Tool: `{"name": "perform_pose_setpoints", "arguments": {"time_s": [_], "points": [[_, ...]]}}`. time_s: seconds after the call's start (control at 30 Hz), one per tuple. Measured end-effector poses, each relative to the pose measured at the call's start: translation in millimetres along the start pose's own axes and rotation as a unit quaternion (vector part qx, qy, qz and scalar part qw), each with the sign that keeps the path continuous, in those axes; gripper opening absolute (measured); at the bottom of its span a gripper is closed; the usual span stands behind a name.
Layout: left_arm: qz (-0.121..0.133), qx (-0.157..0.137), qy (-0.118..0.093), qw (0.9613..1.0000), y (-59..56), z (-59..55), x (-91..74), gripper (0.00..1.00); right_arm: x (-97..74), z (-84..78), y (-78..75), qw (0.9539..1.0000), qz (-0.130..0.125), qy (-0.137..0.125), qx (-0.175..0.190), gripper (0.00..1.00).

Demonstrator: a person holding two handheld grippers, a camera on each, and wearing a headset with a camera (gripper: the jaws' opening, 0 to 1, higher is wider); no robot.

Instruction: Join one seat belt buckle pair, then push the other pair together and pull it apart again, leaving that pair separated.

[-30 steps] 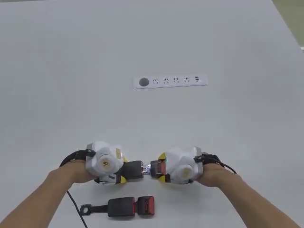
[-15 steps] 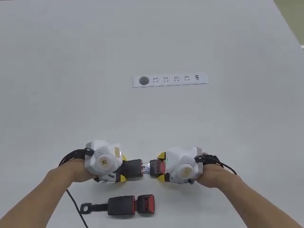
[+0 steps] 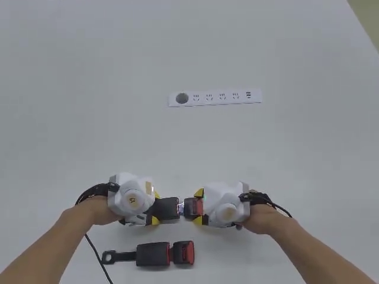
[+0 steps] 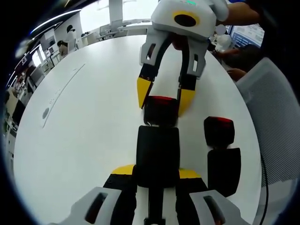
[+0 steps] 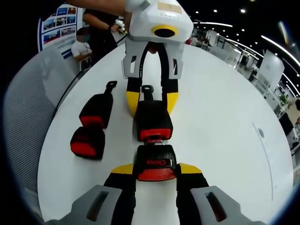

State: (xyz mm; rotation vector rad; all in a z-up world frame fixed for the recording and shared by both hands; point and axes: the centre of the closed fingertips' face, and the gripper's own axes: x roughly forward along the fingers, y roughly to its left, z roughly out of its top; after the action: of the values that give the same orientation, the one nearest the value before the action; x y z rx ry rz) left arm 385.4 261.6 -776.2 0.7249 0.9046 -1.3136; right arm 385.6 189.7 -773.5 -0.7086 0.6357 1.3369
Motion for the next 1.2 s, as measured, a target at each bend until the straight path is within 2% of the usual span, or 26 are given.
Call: {"name": "perform_pose_setpoints", "arguments": {"time_s": [0.43, 1.03, 1.2], "points": [[-0.001, 0.006, 0.000, 1.0000, 0.6, -2.3, 1.2, 0.31, 3.3, 3.1, -0.5, 1.0000, 0.004, 0.002, 0.000, 0.27], [-0.007, 0.027, 0.006, 0.9996, -3.8, 2.8, -4.1, 0.31, 5.9, 8.6, 1.0, 0.9999, 0.010, 0.009, -0.005, 0.26], [-0.008, 0.029, 0.006, 0.9995, -3.2, 0.6, -2.8, 0.31, 6.5, 7.7, 1.6, 0.9999, 0.011, 0.010, -0.004, 0.26]]}}
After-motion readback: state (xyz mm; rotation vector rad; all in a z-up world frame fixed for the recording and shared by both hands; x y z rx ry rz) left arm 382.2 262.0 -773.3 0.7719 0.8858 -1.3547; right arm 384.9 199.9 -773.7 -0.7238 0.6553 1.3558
